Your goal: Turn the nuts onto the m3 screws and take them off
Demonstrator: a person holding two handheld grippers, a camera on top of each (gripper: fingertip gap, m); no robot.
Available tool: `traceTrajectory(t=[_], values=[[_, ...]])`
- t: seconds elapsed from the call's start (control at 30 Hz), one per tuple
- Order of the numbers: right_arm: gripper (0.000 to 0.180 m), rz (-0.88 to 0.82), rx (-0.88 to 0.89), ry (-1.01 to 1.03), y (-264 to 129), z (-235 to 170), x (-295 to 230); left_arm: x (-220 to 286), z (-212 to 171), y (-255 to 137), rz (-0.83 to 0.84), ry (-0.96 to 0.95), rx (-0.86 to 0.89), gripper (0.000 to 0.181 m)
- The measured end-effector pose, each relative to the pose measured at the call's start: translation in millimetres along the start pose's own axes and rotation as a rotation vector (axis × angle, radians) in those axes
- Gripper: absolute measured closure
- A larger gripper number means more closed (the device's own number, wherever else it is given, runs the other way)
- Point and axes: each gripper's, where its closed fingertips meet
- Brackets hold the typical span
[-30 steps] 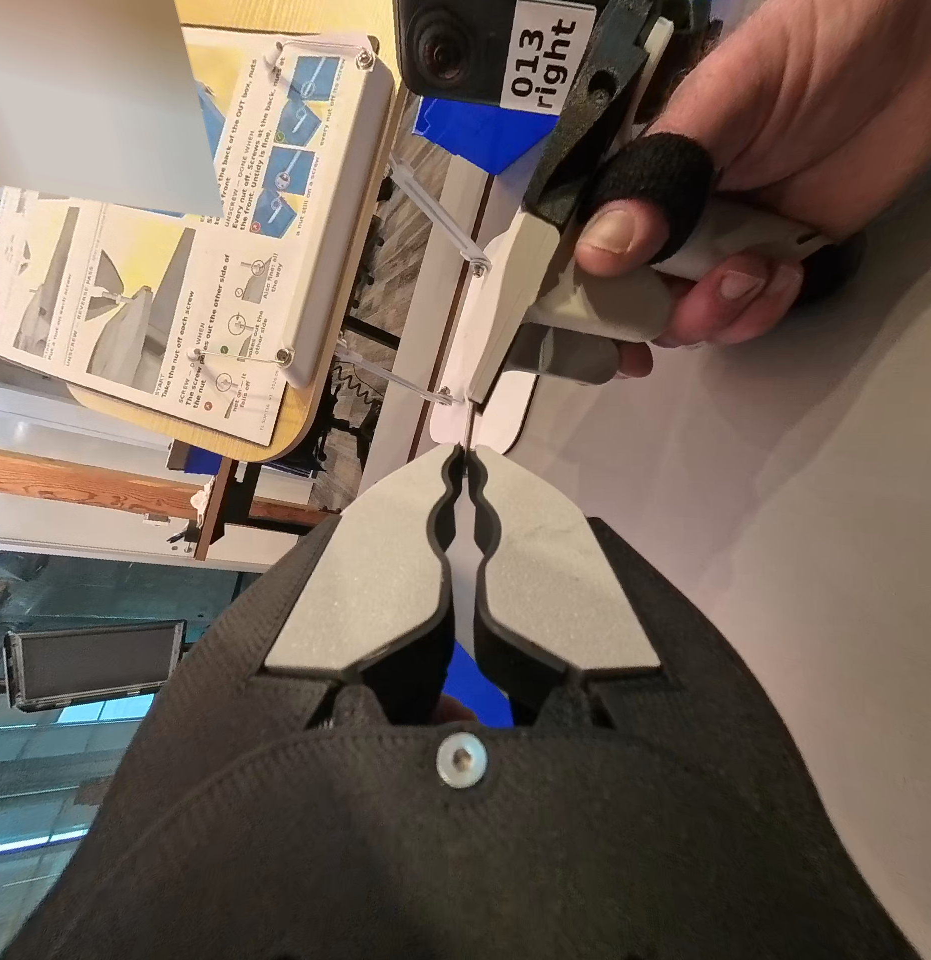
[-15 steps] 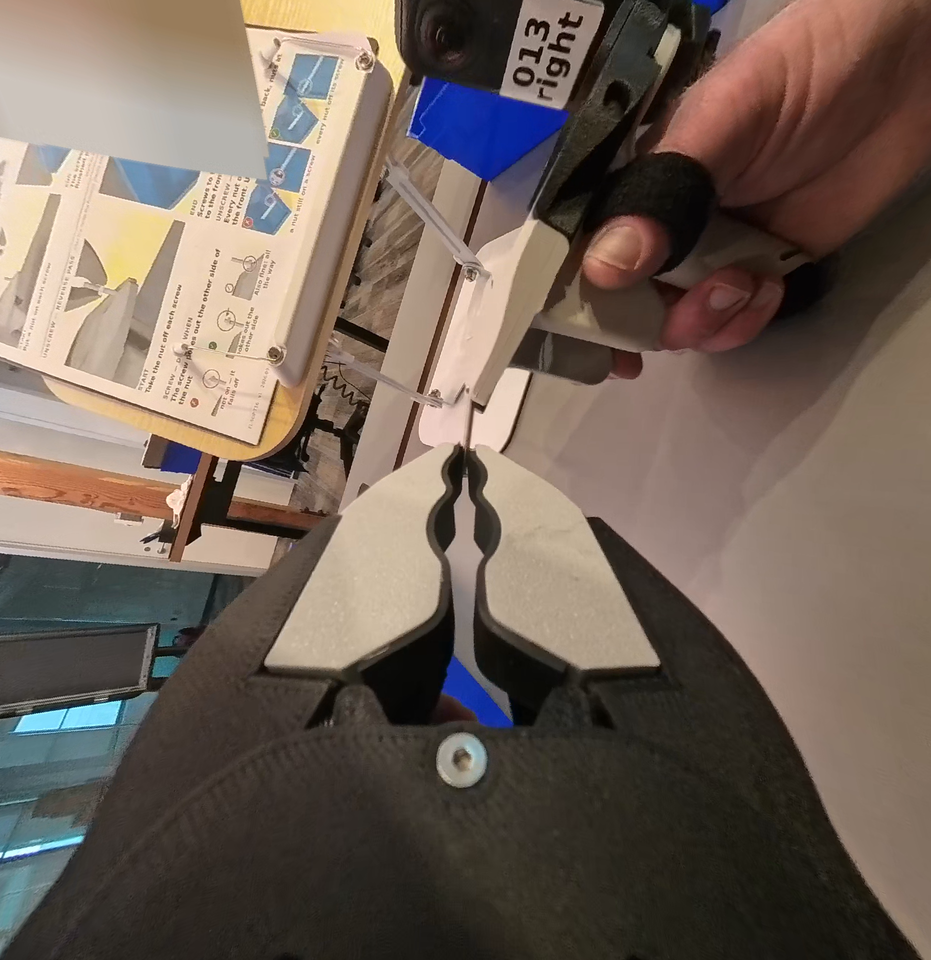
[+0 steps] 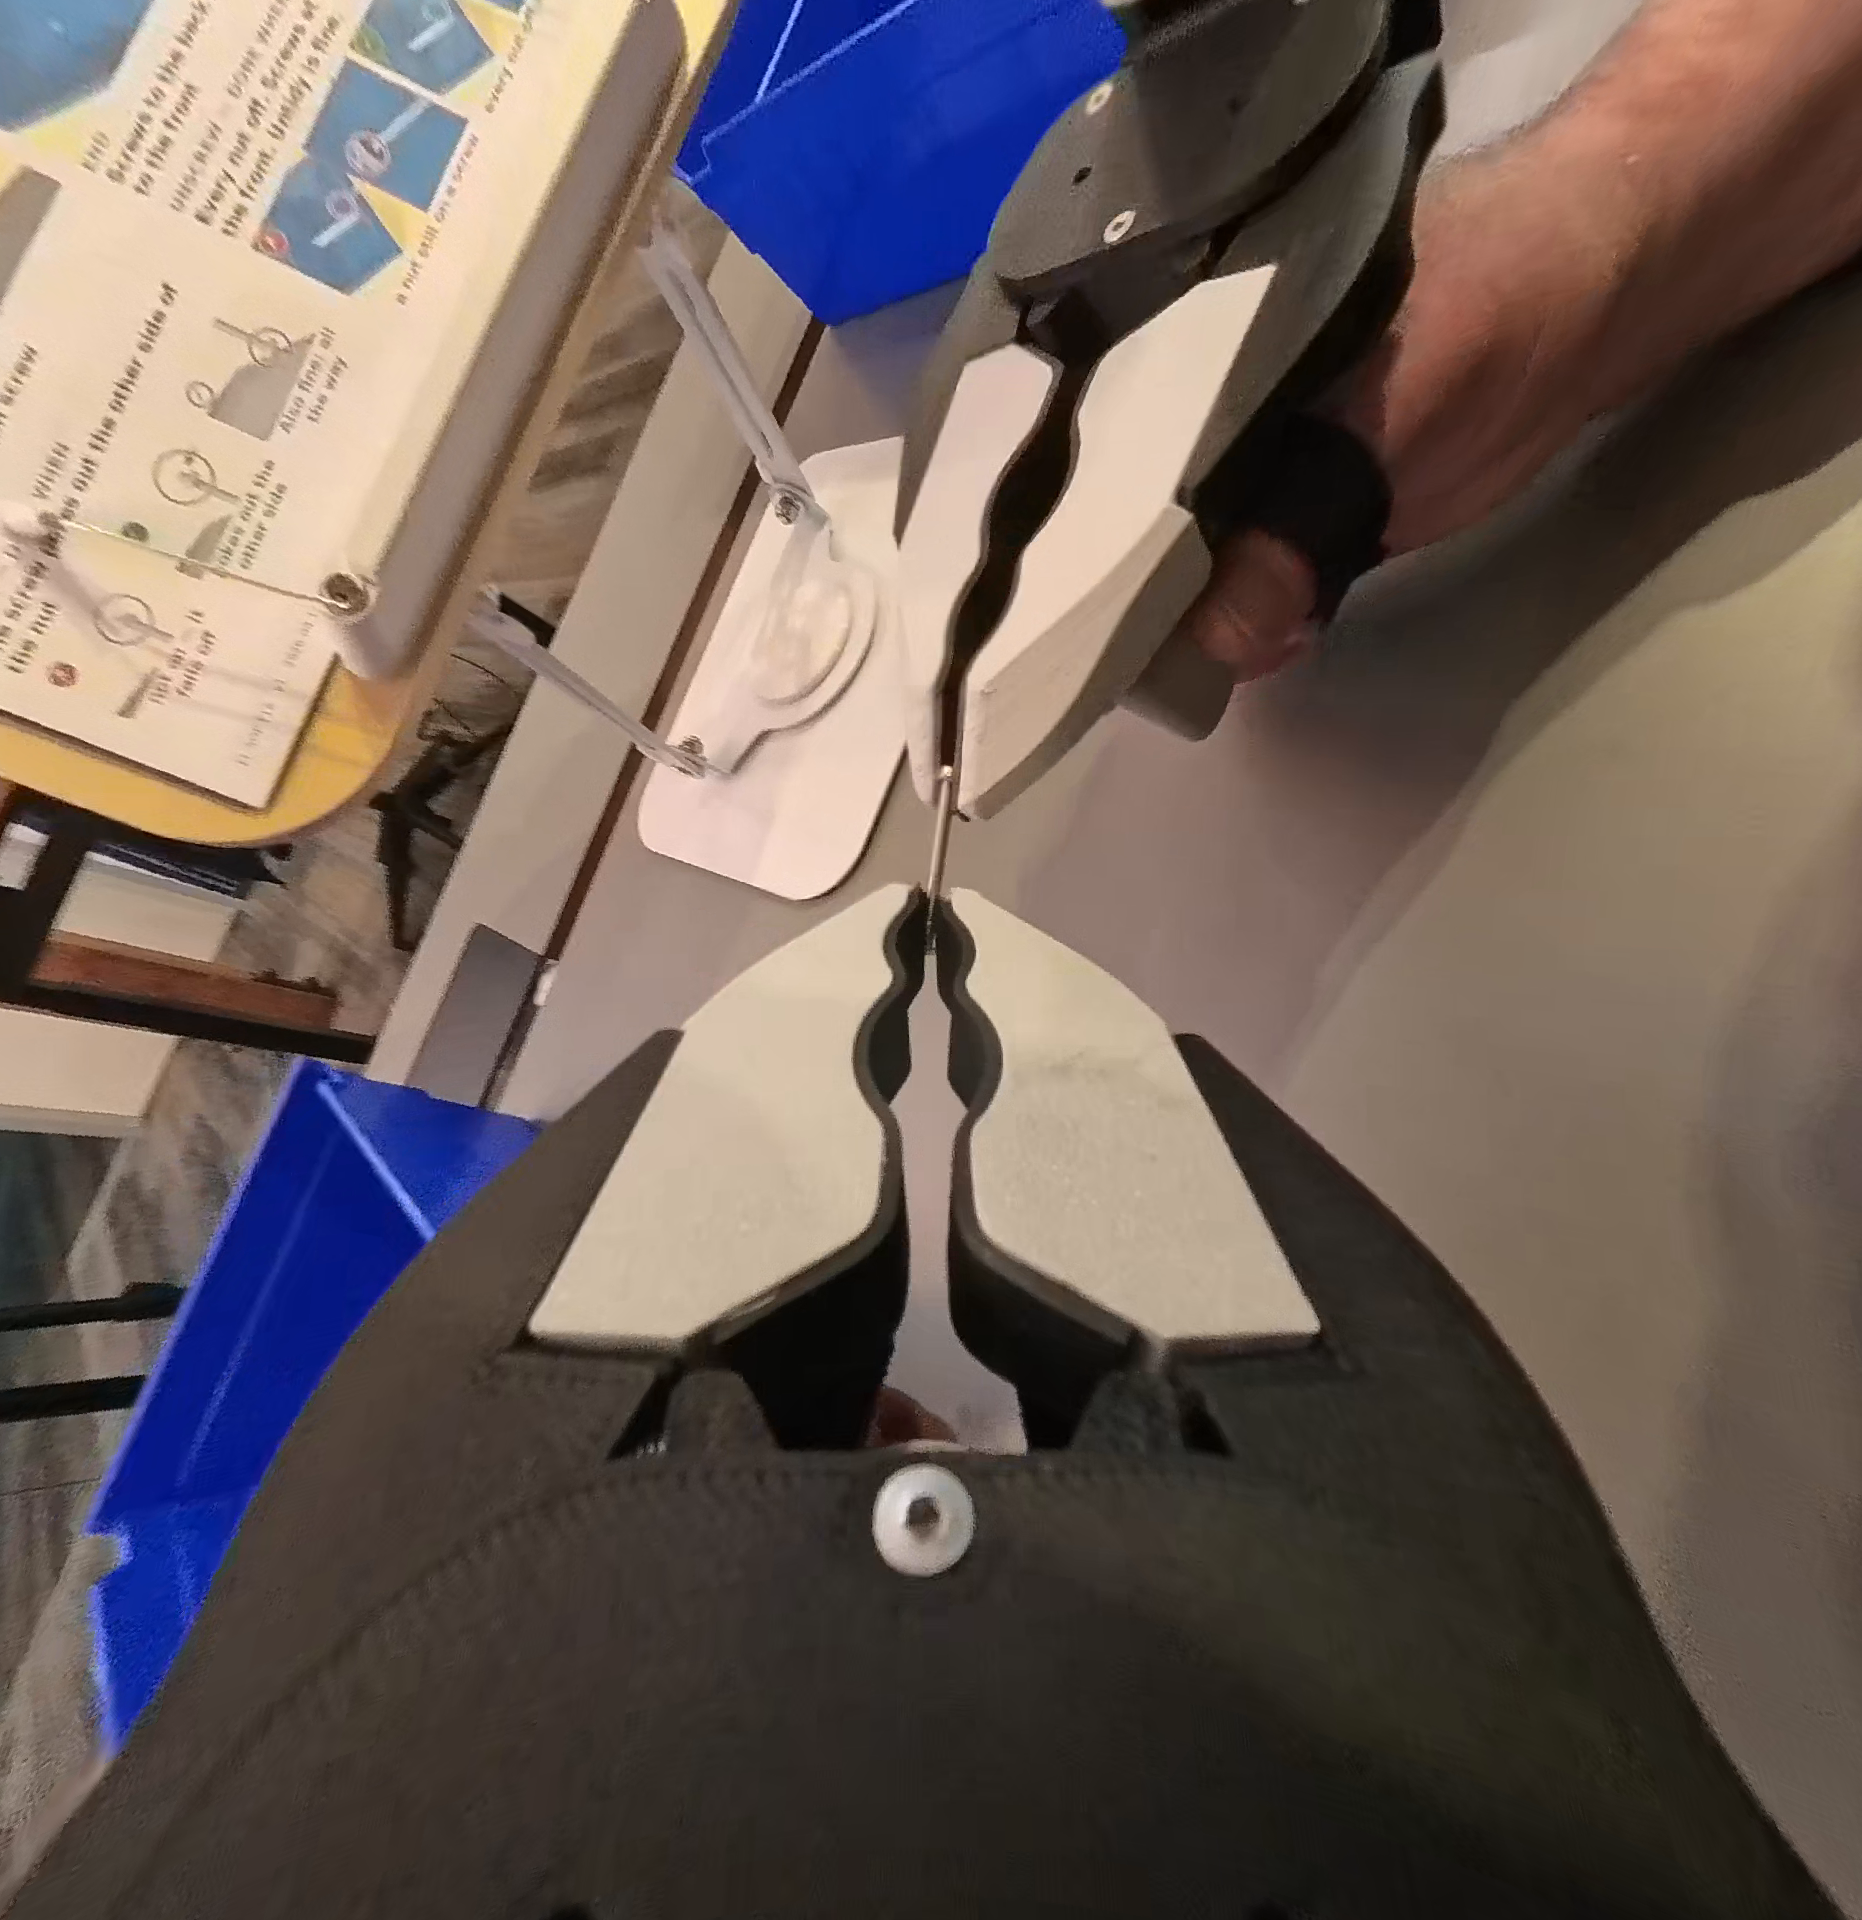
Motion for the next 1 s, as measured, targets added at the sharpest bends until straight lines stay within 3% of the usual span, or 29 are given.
traceTrajectory(t=[0.03,0.43,0.63,1.0], values=[[0.175,-0.019,-0.015,-0.029,0,-1,0,1,0,0,-0.020,-0.016,-0.003,0.180],[0.175,-0.155,-0.140,-0.222,4,-12,3,5,-9,9,-0.099,-0.085,-0.073,0.180],[0.175,-0.110,-0.135,-0.138,5,-15,5,4,-11,11,0.018,0.058,-0.122,0.180],[0.175,-0.066,-0.130,-0.057,7,-19,7,3,-15,14,0.034,0.076,-0.134,0.180]])
Point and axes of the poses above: each gripper's, where its closed fingertips meet, y out along the fingers, z out of its top, x = y × z across the jaws, and after that the axes turned 13 degrees about -x, right-handed
